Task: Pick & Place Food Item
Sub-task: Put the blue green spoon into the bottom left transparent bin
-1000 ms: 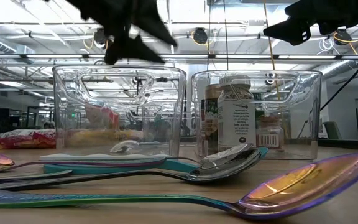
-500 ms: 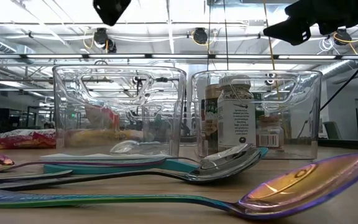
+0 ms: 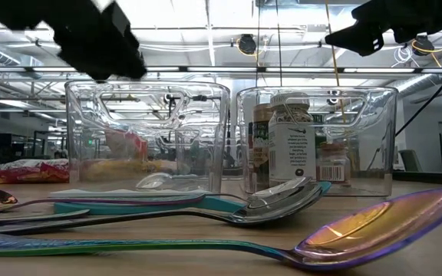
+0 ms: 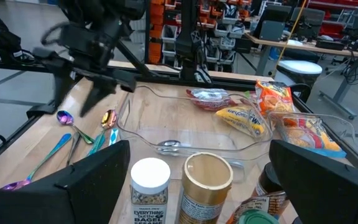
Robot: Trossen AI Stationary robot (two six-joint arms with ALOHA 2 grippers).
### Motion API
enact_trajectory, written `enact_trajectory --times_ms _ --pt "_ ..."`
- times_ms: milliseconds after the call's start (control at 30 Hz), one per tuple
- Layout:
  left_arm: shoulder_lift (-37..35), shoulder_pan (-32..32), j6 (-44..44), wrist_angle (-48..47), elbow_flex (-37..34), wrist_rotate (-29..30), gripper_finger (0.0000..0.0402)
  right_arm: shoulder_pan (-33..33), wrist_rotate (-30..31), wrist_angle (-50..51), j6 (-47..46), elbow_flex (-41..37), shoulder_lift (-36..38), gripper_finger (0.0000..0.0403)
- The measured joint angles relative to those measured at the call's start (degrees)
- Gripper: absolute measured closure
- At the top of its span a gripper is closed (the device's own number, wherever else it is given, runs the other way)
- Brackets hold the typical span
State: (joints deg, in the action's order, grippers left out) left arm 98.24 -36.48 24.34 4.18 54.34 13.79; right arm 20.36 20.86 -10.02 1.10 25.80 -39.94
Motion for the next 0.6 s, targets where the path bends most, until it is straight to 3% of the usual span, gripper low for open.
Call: enact_trajectory --times_ms 267,600 --pt "0.09 -1.04 2.02 -9.24 2.64 2.90 0.0179 0.00 0.00 -0.02 0.02 0.00 -0.01 0.0023" --pt "0.20 -0.37 -6.32 -11.51 7.27 7.96 0.0179 0.00 0.00 0.02 0.00 0.00 -0.01 0.0023"
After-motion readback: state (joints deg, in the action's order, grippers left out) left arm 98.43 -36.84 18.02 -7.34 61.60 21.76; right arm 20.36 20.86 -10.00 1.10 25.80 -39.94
